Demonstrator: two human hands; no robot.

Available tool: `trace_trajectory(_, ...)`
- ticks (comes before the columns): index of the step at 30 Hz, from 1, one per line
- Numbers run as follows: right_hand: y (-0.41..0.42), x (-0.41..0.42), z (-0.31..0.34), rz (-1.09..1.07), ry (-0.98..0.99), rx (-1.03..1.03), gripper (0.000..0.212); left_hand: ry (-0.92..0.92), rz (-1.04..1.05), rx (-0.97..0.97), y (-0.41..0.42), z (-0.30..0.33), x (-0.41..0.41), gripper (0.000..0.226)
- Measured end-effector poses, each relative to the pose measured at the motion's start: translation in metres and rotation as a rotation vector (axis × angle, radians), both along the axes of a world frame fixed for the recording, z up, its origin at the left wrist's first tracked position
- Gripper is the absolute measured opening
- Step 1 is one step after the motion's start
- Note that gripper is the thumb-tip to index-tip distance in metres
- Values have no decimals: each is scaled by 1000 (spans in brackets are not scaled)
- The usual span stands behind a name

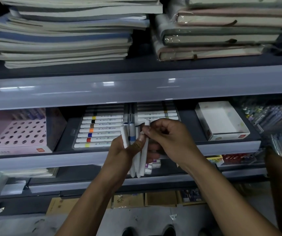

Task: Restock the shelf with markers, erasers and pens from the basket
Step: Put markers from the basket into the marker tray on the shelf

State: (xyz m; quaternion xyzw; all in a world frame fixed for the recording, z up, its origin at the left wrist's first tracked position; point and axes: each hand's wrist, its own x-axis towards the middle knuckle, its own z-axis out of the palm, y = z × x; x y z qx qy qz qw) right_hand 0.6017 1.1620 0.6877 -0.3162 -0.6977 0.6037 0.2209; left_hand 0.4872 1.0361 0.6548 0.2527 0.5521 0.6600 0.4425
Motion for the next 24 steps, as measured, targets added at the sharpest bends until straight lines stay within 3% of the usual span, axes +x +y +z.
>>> trace_trajectory(4,3,-2,0,-59,59,30,12,15,23,8,0,-3,-3,36)
trace_trajectory(13,13,8,-4,-223,311,-118,16,-145,175,5,-2,-10,-8,33)
trace_trajectory(16,15,12,-7,-172,312,-110,15,-76,236,-40,-3,-8,-8,49)
trace_trajectory(19,18,17,-11,-156,209,83,22,119,294,-116,-3,-5,-7,52)
trace_trajectory(22,19,20,-15,-156,54,451,36,321,322,-155,-4,-3,-5,46)
trace_trajectory(24,18,21,-18,-178,14,697,46,346,343,-167,-3,-4,-5,41)
